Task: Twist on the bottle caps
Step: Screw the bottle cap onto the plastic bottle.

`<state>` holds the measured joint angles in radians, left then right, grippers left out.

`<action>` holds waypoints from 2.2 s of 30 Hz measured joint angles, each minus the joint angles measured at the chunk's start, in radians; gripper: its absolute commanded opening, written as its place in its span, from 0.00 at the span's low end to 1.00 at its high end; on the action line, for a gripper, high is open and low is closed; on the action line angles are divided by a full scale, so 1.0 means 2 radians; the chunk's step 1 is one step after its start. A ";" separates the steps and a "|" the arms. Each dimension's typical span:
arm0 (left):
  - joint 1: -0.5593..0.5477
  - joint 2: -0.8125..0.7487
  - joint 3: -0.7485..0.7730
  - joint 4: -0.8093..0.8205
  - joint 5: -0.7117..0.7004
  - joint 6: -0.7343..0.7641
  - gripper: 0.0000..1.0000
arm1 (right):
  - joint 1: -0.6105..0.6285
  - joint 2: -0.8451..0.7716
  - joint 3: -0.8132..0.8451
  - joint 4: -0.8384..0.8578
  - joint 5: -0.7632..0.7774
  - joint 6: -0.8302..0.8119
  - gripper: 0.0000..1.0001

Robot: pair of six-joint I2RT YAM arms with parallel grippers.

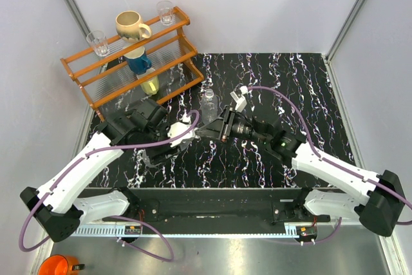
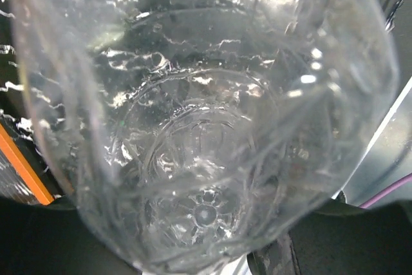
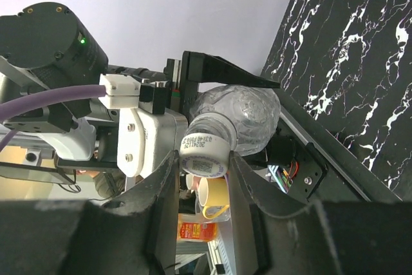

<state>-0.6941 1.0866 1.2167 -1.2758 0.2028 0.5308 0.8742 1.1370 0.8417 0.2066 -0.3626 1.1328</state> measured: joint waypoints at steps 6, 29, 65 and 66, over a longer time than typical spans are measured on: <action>-0.004 0.000 0.000 0.034 0.030 0.009 0.09 | -0.030 -0.043 -0.012 -0.031 -0.039 -0.006 0.15; -0.047 -0.013 -0.061 0.032 0.022 0.079 0.10 | -0.116 0.013 0.122 -0.210 -0.192 -0.112 0.09; -0.068 0.031 -0.052 0.083 -0.024 0.050 0.08 | -0.100 -0.023 0.003 -0.089 -0.164 -0.022 0.08; -0.067 0.031 -0.052 0.084 -0.024 0.050 0.08 | -0.099 -0.025 0.003 -0.094 -0.164 -0.024 0.07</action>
<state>-0.8288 1.1488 1.1118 -1.1080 0.1555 0.6300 0.6754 1.0866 0.8482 0.0189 -0.6907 1.0840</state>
